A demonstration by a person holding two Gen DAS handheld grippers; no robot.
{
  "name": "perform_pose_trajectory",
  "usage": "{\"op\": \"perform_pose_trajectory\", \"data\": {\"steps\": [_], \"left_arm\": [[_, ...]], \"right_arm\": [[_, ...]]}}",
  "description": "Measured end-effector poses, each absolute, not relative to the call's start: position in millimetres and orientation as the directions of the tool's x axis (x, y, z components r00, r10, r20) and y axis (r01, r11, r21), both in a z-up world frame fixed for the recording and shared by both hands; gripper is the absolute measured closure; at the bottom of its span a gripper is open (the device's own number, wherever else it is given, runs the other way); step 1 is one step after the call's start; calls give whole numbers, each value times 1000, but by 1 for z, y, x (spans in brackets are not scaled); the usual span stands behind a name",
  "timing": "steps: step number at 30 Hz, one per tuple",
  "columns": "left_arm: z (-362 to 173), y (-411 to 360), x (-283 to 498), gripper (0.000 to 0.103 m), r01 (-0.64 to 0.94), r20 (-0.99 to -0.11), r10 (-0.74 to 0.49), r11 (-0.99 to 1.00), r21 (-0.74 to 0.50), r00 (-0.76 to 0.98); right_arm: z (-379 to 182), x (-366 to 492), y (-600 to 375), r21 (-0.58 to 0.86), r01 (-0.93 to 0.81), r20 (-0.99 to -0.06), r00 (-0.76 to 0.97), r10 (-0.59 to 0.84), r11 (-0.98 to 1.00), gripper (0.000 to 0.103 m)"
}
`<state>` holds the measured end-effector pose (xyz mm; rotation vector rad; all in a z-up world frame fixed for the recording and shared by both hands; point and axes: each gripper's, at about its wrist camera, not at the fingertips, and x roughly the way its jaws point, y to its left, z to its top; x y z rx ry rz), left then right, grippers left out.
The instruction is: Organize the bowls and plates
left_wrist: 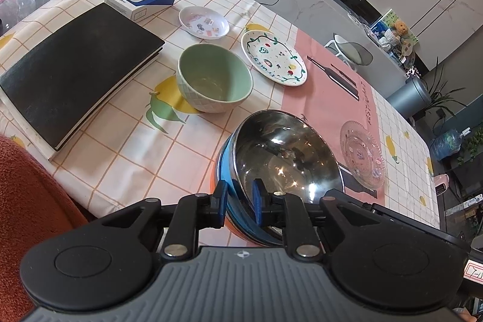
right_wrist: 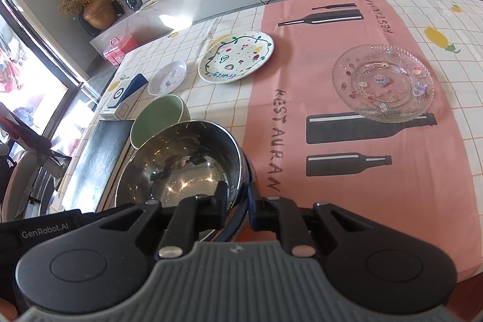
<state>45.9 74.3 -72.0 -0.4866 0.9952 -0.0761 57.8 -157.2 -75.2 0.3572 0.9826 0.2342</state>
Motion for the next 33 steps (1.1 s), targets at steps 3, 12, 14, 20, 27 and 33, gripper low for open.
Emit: {"op": "perform_pose_trajectory", "data": {"steps": [3,12,14,20,27,33], "left_arm": [[-72,74,46,84,-154,-788,-279,893,-424,549],[-67,77,46,71,-149,-780,-289,888,-435,555],[-63,79,45,60,-147,-776,-285,889,-434,562],[-48,88,44,38,-139,-750,-292,881,-452,593],[-25,96,54,30,-100,-718,-270,899,-427,642],[-11,101,66,29,-82,-698,-261,905,-417,667]], "right_arm": [[-77,58,-157,393,-33,-770,535,349,919,91],[-73,57,-156,392,-50,-762,541,355,919,71],[-70,56,-157,392,-57,-756,549,357,918,69],[-56,55,-161,394,-72,-733,576,360,916,56],[-36,67,-161,393,-92,-708,605,365,915,40],[-23,86,-151,394,-136,-696,601,392,909,39]]}}
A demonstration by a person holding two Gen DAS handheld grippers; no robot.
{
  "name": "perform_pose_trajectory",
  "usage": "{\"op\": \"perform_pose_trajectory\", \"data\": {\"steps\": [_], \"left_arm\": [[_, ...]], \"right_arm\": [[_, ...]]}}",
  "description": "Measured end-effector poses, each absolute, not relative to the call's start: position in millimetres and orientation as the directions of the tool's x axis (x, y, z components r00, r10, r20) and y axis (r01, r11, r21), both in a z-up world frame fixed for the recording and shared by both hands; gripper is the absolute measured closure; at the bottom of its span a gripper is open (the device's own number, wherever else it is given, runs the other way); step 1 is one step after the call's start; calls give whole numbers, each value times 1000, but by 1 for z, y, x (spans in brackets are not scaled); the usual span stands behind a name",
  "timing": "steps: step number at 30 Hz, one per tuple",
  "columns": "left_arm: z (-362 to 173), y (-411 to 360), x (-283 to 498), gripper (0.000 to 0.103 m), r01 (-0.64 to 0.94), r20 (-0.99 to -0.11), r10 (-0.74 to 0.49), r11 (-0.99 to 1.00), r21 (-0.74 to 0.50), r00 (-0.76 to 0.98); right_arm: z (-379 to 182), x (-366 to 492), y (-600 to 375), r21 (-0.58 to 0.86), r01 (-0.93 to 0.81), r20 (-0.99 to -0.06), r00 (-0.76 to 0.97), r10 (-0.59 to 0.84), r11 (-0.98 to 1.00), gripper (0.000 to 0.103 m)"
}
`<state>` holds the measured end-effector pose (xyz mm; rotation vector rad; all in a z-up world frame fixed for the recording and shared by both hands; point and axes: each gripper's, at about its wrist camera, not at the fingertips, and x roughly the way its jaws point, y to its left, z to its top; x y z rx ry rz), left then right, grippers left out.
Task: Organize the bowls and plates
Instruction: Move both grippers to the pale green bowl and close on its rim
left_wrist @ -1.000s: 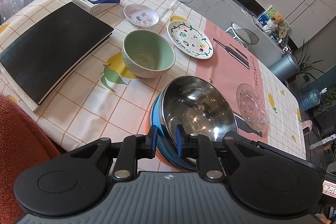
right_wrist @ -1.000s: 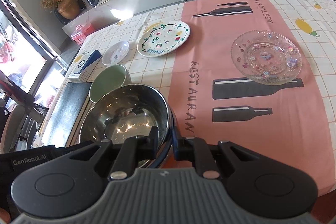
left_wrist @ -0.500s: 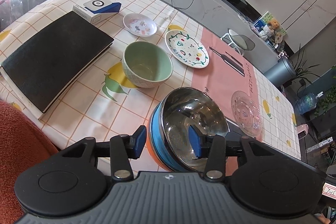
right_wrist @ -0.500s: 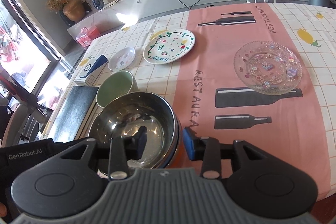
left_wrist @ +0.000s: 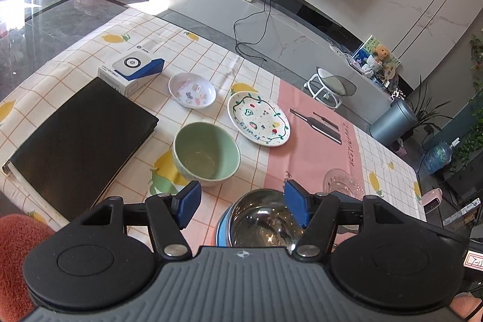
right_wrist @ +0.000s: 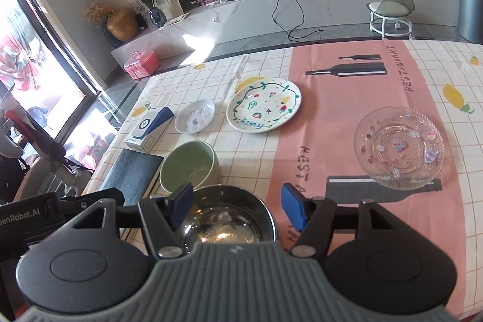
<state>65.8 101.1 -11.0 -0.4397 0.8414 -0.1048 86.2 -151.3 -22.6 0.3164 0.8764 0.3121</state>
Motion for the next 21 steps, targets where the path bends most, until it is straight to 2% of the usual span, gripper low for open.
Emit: {"op": "perform_pose_trajectory", "data": {"steps": [8,16,21], "left_arm": [[-20,122,94,28,-147,-708,-241,886,-439,664],[-55,146,125,28,-246,-741,-246,839,-486,625],[-80,151,143,32,-301,-772,-215,832,-466,598]], "right_arm": [[-21,124,-136,437,-158,-699,559,445,885,36],[-48,172,-114,471,-128,-753,457,473,873,36],[-68,197,-97,464,-116,-788,399,469,878,41]]}}
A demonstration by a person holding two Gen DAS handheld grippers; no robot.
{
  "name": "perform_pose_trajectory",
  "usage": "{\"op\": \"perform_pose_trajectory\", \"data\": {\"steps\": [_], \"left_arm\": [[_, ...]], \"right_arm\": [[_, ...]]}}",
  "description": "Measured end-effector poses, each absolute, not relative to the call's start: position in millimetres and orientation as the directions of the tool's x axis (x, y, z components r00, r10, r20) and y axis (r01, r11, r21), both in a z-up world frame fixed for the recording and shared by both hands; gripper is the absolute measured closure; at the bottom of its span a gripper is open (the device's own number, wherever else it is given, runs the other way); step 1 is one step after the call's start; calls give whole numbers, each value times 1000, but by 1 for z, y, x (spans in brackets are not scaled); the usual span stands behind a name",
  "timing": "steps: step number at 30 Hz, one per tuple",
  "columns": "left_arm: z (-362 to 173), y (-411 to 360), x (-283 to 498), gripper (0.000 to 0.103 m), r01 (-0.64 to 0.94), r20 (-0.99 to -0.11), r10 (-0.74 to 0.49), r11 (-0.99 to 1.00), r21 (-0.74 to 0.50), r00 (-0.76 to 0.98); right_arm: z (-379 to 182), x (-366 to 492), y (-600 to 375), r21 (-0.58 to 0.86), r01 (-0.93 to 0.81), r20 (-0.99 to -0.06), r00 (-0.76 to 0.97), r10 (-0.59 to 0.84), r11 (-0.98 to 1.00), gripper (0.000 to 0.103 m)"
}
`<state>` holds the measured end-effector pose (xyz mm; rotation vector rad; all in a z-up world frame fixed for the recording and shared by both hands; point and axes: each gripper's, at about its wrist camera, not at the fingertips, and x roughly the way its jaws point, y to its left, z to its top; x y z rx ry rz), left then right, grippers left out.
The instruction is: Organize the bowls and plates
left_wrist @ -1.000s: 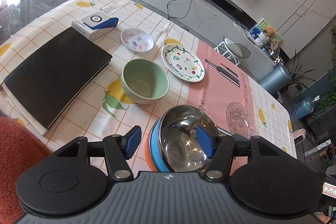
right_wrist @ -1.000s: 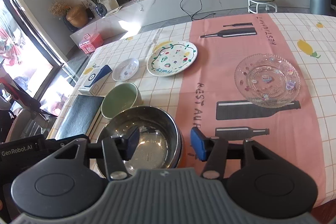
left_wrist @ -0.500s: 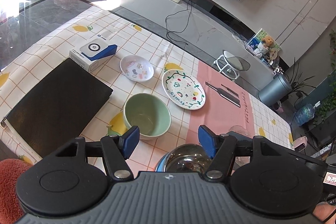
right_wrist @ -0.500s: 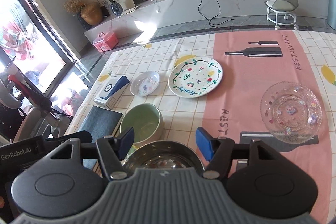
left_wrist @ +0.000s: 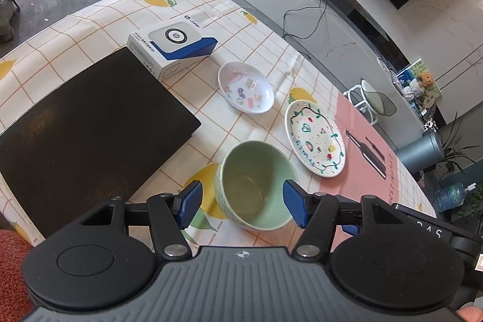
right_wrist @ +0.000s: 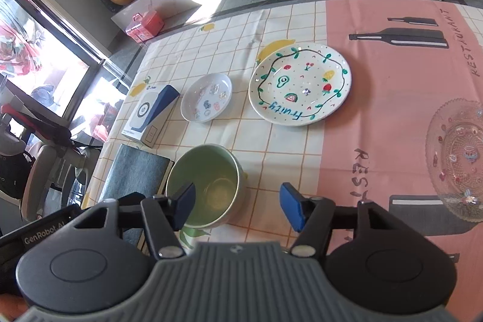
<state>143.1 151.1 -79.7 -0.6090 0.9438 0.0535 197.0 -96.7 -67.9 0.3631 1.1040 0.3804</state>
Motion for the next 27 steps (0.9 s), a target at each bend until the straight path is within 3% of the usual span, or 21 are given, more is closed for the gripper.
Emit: {"op": "perform_pose_trajectory", "data": {"steps": [7,9,11,14,19,21,27], "left_arm": [[-106,150,167,35,-322,-806,-211,838,-440,552],[-111,150,173,38,-321,-819,-203,849,-421,537],[-117,151,180,48,-327,-832,-210,849,-415,513],[-123,151,186,52,-328,-840,-209,853,-407,500],[-128,147,192,74,-310,-846,-217,863,-400,487],[-129,145,193,77,-299,-847,-218,869,-395,485],[-130,145,194,94,-293,-850,-197,880,-373,489]], "right_arm": [[-95,223,-67,407,-122,-846,323,424,905,46],[-100,229,-61,381,-130,-863,304,402,915,52],[-105,235,-55,360,-139,-879,280,386,922,54],[-111,242,-50,349,-150,-891,255,377,925,58],[-120,249,-44,346,-153,-904,212,372,926,72],[-123,251,-42,352,-152,-905,197,378,923,80],[-129,253,-41,359,-145,-904,193,382,922,91]]}}
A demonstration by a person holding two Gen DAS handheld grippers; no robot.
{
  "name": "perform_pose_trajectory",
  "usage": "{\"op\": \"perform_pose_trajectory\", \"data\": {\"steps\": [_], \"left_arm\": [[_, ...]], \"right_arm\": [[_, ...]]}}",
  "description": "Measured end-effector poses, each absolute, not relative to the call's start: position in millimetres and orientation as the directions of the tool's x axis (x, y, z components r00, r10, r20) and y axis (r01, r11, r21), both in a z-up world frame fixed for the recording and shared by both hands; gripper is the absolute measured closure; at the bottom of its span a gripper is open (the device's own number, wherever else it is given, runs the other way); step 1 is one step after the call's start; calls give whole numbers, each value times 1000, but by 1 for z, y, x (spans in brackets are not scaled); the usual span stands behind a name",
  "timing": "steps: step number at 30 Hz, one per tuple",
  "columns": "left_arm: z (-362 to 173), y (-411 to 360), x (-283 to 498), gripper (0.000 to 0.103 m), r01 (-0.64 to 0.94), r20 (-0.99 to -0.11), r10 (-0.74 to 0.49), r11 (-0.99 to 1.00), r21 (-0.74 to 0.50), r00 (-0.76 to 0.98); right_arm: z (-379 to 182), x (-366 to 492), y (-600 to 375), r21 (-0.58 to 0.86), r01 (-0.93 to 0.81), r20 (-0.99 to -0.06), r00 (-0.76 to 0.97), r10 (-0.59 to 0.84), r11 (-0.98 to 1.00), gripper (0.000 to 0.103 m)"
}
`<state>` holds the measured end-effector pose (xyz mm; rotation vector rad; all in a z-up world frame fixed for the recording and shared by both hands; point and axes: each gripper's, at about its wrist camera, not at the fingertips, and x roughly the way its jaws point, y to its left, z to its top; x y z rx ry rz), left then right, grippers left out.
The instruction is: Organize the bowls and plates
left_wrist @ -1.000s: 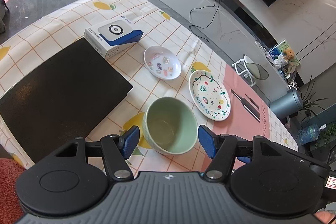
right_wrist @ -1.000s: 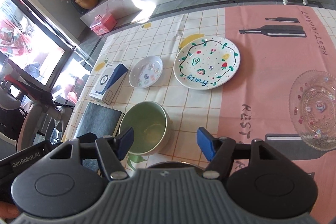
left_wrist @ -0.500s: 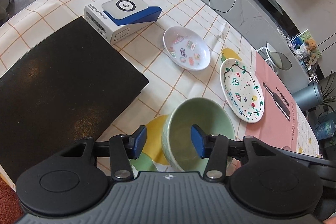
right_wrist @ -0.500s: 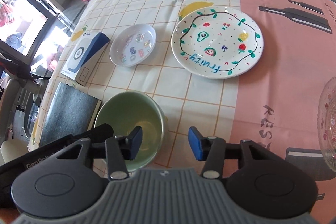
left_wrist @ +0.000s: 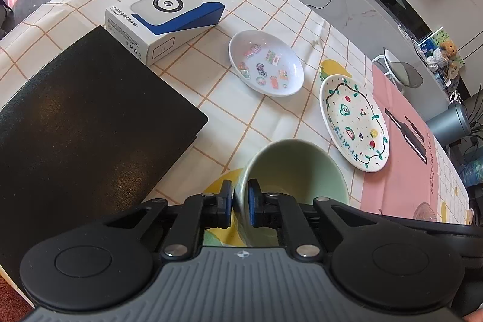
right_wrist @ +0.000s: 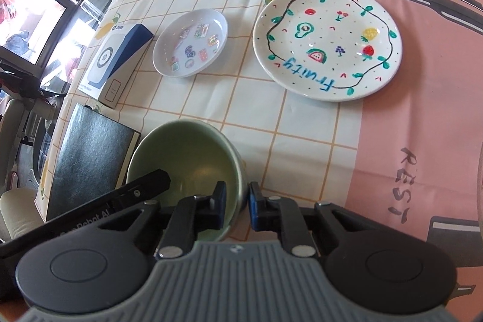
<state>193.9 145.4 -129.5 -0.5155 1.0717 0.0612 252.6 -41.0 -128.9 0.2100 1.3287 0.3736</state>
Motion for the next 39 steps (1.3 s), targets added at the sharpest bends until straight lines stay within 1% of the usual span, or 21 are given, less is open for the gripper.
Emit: {"op": "perform_pose_trajectory", "data": {"steps": [2,5,9,14,21,30,35,39], "left_arm": [[-130,146,194,94,-289,-850,-198,882,-372,489],[-128,143,193,95,-284,-852,-181,891,-353,491],[-125,145,191,95,-290,-848,-183,886,-361,497],[-108,146,184,95,-277,-833,-180,888,-366,522],[-68,141,161,94,-260,-788,-163,888,-379,593],[-17,112,123,94,-196,-722,-162,902,-386,673],[-5,89,100,94,-169,-703,-166,909,-381,692],[-5,71,82,94,-145,-705,-176,918,-370,687]], "right_arm": [[-129,252,-42,355,-139,-904,199,377,924,95],[-130,252,-43,365,-127,-901,202,384,922,95],[-128,250,-45,377,-116,-895,210,393,919,95],[-115,244,-46,389,-131,-881,237,409,912,95],[-81,223,-54,427,-151,-840,297,453,891,95],[-26,179,-87,452,-167,-781,400,479,876,95],[-7,150,-110,440,-180,-758,451,471,880,95],[-6,129,-132,459,-164,-750,456,479,873,95]]}}
